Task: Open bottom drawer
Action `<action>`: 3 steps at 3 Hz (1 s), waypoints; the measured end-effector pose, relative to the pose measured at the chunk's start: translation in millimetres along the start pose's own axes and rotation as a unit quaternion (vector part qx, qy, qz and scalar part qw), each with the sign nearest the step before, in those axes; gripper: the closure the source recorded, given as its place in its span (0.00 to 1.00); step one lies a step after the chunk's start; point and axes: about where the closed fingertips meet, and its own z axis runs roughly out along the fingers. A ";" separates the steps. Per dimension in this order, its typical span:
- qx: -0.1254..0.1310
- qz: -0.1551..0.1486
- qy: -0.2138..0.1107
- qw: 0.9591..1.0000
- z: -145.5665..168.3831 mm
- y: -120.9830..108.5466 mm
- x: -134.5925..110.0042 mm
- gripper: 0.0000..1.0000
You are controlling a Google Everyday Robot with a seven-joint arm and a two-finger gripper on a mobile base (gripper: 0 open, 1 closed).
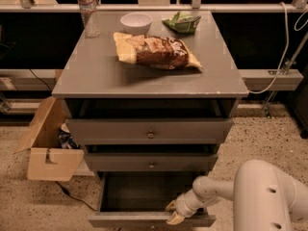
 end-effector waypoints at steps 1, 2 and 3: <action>0.005 0.013 -0.020 1.000 4.7 15.5 1.9 0.96; 0.005 0.013 -0.020 1.000 4.7 15.5 1.9 0.74; 0.005 0.013 -0.020 1.000 4.7 15.5 1.9 0.50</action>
Offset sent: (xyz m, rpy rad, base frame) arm -0.0161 0.0005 -0.0030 0.0350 0.0105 -0.0312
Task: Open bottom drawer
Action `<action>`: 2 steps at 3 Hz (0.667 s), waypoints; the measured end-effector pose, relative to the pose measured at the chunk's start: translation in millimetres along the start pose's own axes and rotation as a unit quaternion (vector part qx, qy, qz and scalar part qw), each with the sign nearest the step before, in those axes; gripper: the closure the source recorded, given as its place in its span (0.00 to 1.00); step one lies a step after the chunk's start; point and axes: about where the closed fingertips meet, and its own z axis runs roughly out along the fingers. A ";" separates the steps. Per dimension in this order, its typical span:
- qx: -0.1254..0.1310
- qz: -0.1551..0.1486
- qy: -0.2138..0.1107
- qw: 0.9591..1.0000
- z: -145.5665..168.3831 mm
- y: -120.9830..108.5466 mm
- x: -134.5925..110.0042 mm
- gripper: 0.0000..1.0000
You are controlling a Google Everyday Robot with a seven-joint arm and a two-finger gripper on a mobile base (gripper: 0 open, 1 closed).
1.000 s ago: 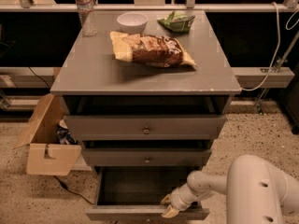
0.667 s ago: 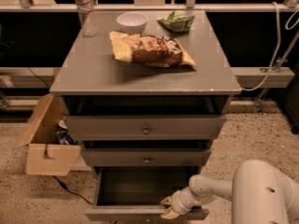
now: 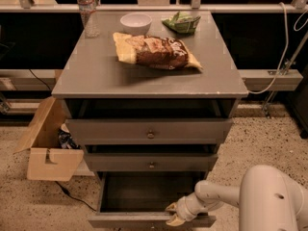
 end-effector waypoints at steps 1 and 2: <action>0.000 0.000 0.000 1.000 0.0 0.1 0.0 0.27; 0.002 -0.001 -0.005 1.000 -2.6 2.4 -0.5 0.00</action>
Offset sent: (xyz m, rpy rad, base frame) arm -0.0002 -0.0046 0.0059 0.0193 -0.0101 -0.0028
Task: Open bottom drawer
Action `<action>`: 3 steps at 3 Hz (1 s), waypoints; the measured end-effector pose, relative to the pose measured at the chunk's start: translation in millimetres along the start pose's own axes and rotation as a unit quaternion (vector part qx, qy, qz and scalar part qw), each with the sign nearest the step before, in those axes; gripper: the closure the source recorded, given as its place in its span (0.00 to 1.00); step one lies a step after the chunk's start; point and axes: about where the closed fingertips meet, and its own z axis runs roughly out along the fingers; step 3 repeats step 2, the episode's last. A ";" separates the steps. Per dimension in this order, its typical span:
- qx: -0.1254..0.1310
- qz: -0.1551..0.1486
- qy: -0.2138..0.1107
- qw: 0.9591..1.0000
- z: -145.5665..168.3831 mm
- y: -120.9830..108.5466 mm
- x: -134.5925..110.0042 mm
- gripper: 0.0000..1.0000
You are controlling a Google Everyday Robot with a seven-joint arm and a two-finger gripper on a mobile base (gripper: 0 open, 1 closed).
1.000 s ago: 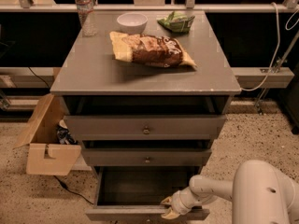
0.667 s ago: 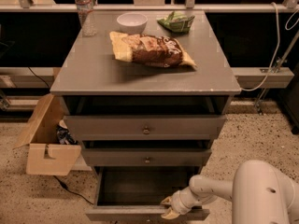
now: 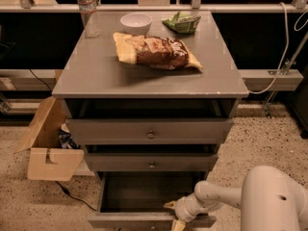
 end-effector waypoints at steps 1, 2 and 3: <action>0.047 -0.001 -0.018 0.999 -38.0 12.7 -1.0 0.00; 0.088 0.002 -0.023 0.996 -74.6 27.3 -1.4 0.00; 0.088 0.002 -0.023 0.996 -74.6 27.3 -1.4 0.00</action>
Offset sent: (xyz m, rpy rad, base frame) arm -0.0277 -0.0821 0.1007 0.0337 -0.2077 -0.1985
